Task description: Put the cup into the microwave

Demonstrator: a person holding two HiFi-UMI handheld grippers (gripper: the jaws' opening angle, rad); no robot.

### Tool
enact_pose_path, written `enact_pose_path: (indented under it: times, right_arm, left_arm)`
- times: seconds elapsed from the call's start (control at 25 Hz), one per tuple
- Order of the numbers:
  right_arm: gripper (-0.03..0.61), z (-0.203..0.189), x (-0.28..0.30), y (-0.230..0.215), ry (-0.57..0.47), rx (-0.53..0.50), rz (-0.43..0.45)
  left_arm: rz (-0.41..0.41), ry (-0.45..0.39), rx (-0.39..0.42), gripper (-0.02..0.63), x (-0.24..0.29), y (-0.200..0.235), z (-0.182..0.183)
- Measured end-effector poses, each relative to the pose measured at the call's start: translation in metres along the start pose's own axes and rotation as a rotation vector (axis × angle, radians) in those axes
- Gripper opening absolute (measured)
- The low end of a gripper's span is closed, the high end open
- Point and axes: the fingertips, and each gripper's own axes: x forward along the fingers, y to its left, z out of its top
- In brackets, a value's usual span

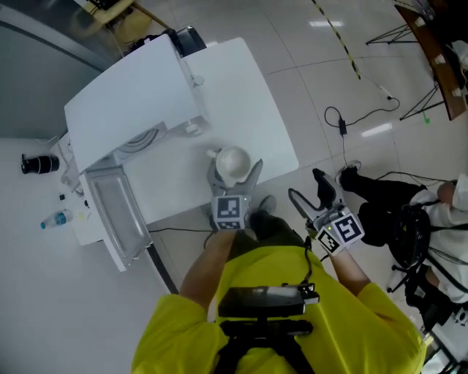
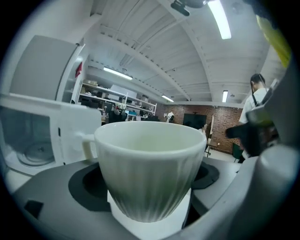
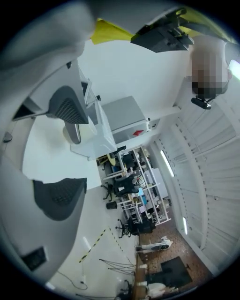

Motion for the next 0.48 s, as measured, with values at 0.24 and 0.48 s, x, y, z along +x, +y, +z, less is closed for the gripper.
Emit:
enact_pose_path:
  times: [0.24,0.48]
  right_arm:
    - [0.356,0.061,0.032,0.065,-0.100,-0.124,0.140]
    - [0.301,0.064,0.078,0.160,-0.082,-0.199,0.355]
  left_arm:
    - [0.048,-0.074,0.082,0.462,-0.132,-0.005,0.102]
    - [0.276,-0.111,0.086,0.462,-0.222,0.055,0.118]
